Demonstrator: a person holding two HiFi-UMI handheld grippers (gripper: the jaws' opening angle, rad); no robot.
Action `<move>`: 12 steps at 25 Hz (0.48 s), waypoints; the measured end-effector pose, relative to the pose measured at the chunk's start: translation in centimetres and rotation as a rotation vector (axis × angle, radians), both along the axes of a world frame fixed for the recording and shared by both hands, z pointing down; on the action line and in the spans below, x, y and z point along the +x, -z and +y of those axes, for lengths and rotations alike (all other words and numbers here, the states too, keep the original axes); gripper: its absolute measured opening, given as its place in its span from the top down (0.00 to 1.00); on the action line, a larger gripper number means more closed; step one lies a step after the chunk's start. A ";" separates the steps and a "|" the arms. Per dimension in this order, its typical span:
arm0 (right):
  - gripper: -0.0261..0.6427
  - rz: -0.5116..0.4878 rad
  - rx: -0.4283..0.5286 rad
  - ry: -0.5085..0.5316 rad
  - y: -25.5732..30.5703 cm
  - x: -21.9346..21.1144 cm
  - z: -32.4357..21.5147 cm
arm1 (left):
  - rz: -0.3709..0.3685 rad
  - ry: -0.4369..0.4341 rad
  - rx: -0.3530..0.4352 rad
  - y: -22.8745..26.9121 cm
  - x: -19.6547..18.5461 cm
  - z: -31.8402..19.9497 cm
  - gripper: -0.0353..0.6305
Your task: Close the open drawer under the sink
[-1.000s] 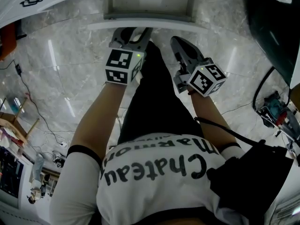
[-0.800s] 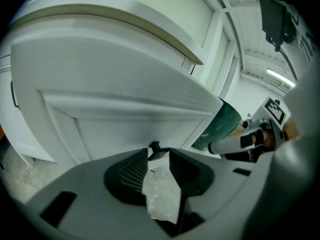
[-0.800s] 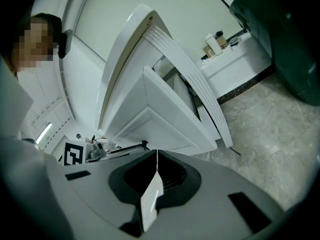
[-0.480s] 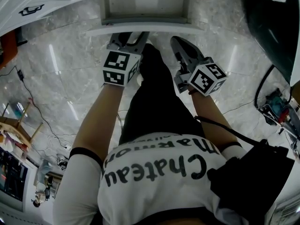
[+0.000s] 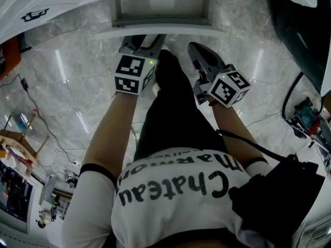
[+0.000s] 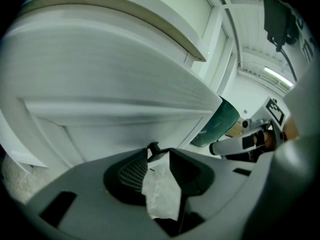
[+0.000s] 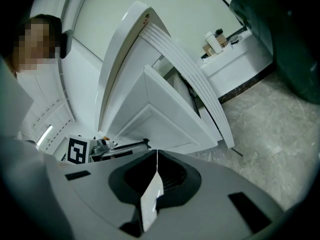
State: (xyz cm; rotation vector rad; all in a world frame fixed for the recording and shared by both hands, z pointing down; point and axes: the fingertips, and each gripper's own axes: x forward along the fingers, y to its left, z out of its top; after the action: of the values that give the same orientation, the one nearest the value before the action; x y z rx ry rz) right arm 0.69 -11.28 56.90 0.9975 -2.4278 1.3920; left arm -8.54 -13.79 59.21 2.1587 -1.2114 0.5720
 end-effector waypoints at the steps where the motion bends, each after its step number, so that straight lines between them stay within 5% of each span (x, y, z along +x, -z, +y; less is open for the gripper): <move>1: 0.94 0.001 -0.001 -0.003 0.0 0.0 0.0 | 0.001 0.003 0.000 0.0 -0.1 -0.2 0.74; 12: 0.94 0.000 0.006 -0.034 0.0 0.6 0.0 | -0.011 0.022 0.000 0.1 -0.3 -1.8 0.74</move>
State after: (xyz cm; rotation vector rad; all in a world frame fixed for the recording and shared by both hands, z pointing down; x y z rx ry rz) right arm 1.33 -11.25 56.94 1.0449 -2.4271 1.3963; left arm -8.85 -15.62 59.13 2.1426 -1.2398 0.5753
